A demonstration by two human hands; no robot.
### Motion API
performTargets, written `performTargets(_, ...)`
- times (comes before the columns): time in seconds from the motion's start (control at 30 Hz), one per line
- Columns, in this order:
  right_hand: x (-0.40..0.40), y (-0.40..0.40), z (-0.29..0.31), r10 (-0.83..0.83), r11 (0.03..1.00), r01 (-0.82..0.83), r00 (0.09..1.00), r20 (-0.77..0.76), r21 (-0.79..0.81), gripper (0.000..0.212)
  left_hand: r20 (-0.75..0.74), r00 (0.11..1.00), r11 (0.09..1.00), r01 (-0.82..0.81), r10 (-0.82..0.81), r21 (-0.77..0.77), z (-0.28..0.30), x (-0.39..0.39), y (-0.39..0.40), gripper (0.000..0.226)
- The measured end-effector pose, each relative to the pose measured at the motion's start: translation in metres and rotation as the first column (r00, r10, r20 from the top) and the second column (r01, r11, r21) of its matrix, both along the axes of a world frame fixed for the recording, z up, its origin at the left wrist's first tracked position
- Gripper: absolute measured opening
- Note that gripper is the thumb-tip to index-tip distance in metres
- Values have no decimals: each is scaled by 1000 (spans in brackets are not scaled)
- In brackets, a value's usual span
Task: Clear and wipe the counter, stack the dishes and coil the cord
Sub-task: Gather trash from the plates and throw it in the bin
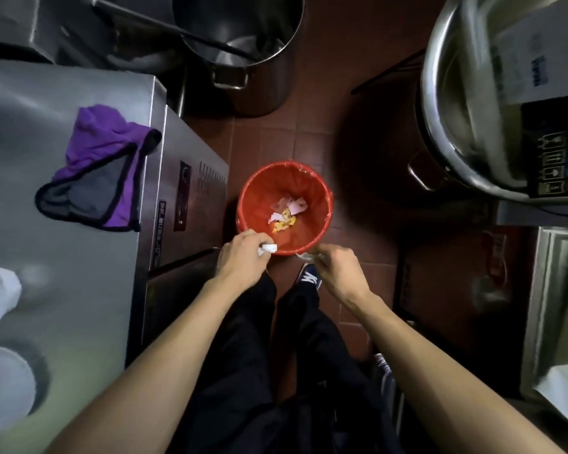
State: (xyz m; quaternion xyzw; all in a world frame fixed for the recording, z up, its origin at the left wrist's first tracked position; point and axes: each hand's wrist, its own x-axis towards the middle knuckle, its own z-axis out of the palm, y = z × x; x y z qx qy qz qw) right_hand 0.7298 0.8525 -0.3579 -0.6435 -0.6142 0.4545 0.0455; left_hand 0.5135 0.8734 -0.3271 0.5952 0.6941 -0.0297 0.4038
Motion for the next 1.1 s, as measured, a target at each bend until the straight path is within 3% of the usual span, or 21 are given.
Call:
performTargets(0.23,-27,20,-79,-86,991,95,992,92,-99,16,-24,999,996,29,-31,-85,-83,-16,36,22)
performTargets(0.37,-35,25,-127,-27,982,54,988,151,-179,11,-12,997,991,68,-70,-118,-131,-15,51,23)
performTargets(0.7,-42,55,-220,-131,961,158,983,131,-226,16,-30,998,986,47,-52,-163,-248,-26,68,28)
performTargets(0.9,-48,55,-246,-72,965,104,988,135,-241,40,9,997,989,79,-79,-126,-271,-15,66,38)
performTargets(1.1,-42,46,-222,-57,958,94,989,138,-272,39,-29,994,983,96,-102,-154,-250,-16,58,37)
